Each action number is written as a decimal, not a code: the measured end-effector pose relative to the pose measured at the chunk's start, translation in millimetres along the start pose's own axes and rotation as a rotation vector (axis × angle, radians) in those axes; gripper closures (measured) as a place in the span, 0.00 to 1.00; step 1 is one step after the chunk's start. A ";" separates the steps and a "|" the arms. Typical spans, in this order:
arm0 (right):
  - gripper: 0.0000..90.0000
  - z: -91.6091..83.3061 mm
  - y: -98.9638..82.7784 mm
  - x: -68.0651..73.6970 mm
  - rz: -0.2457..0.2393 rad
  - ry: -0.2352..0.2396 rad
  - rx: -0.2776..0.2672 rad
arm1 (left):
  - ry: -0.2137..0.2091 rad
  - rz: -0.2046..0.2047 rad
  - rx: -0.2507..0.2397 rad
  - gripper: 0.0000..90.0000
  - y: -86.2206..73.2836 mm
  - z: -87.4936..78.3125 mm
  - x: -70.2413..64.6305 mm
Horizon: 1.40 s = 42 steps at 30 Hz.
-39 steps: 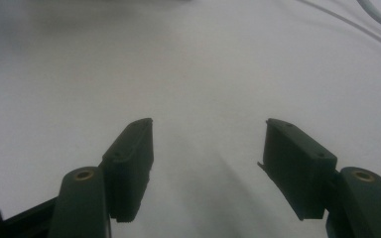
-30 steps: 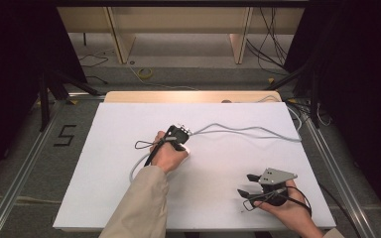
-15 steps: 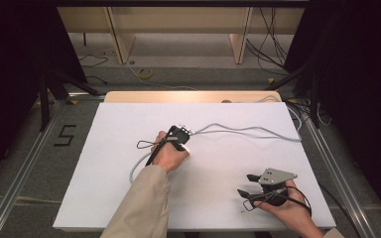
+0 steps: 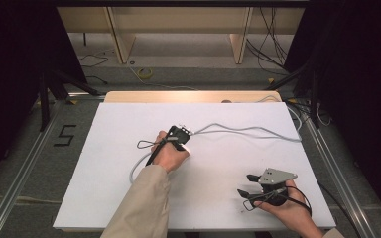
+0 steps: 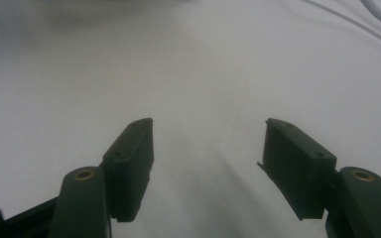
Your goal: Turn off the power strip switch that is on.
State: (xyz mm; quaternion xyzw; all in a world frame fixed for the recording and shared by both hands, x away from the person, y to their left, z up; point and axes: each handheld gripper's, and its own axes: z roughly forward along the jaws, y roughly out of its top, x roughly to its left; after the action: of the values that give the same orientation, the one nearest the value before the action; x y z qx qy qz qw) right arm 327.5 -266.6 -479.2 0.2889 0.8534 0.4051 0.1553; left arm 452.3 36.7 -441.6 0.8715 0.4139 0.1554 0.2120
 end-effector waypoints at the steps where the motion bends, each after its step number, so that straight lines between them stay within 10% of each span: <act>1: 0.42 0.0 0.0 0.0 0.000 0.001 0.000 | 0.000 -0.005 0.000 0.99 -0.1 0.0 0.0; 42: 0.42 0.1 0.0 0.3 -0.003 0.003 0.002 | 0.032 0.051 -0.008 1.00 -2.9 0.5 -5.0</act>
State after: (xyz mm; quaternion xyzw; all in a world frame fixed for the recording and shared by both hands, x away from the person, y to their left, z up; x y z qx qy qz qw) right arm 327.3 -266.4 -479.4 0.2874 0.8545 0.4042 0.1544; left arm 447.6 34.3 -443.9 0.8785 0.3941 0.1763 0.2048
